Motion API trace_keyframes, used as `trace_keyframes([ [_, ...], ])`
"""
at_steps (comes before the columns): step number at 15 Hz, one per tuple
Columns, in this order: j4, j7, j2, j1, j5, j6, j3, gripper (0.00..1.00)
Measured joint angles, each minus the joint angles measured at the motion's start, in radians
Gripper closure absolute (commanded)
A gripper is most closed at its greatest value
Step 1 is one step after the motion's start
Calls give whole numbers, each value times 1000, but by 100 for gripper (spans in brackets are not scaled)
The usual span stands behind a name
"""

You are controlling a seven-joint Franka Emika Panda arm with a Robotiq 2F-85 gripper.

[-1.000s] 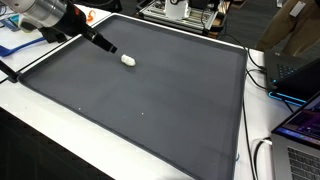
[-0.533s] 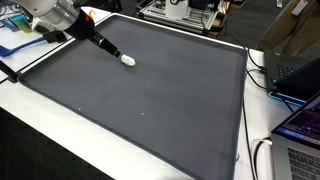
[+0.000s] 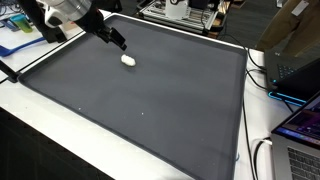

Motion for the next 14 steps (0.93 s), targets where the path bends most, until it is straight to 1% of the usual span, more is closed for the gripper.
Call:
trace_keyframes([
  [6, -14, -1, -7, 0, 0, 17, 0, 0],
  [8, -63, -1, -23, -1, 2, 100, 0, 0],
  [12, -262, -1, -107, -9, 15, 325, -1, 0],
  [14, -367, -5, -164, -17, 40, 437, -1, 0],
])
